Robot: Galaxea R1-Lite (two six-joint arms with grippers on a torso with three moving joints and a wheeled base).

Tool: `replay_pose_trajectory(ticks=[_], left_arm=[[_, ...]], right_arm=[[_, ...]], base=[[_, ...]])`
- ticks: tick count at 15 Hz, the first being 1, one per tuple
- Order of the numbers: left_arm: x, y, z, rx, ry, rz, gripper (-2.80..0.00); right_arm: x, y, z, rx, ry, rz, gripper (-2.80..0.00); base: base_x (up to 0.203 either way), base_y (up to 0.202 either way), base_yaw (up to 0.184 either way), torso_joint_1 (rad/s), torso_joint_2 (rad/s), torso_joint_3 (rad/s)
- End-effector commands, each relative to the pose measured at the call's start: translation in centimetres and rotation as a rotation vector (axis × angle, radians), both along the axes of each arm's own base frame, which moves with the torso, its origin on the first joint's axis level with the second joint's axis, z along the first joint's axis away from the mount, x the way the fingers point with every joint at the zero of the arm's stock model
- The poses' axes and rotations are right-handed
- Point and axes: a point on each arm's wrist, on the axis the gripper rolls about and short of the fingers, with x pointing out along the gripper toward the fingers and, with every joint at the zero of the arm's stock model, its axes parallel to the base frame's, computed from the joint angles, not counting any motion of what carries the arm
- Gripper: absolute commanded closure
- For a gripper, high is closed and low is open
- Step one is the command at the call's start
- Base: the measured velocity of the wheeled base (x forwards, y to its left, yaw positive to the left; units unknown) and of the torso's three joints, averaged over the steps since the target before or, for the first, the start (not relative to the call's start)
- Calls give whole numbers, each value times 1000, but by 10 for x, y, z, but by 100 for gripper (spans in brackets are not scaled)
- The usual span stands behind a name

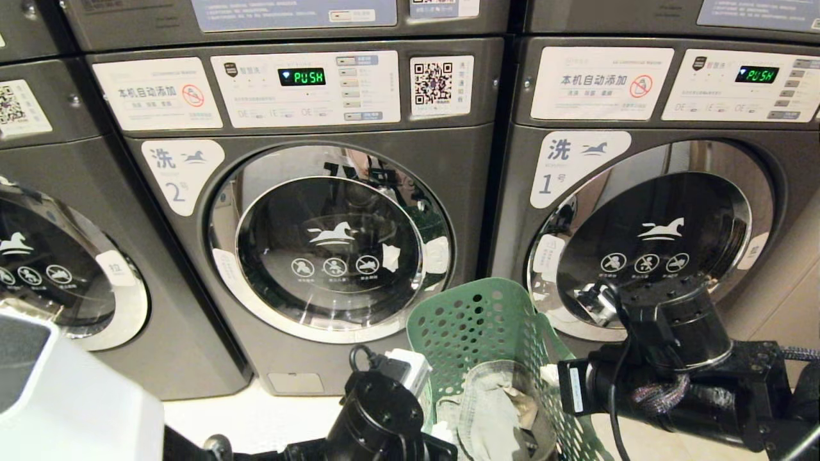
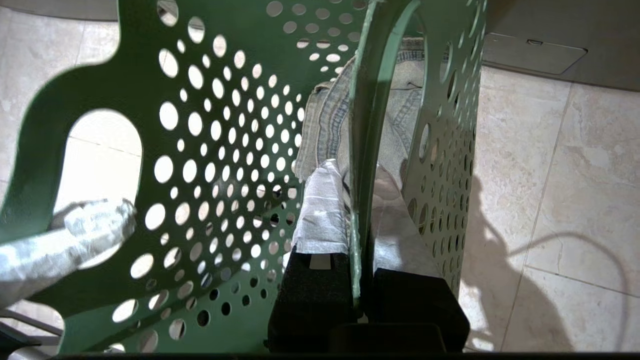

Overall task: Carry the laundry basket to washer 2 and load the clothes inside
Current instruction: Pick up the clothes basket and put it beside the washing machine

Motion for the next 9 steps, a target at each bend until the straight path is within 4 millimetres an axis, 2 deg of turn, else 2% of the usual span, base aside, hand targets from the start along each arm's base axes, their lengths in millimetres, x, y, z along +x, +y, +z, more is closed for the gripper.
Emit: replay_pose_trajectory(ticks=[1, 4, 6, 9], left_arm=[[9, -1, -5, -14, -9, 24, 0], [30, -7, -2, -73, -61, 65, 0], [34, -13, 1, -90, -71, 63, 0], [44, -25, -8, -84, -72, 60, 0]], right_arm=[[3, 1, -4, -7, 13, -6, 0], [11, -3, -2, -12, -1, -38, 0], [16, -8, 1, -9, -15, -68, 0], [22, -18, -4, -23, 4, -107, 0]], base=[[0, 0, 0, 0, 0, 0], [0, 0, 0, 0, 0, 0], [0, 0, 0, 0, 0, 0], [0, 0, 0, 0, 0, 0]])
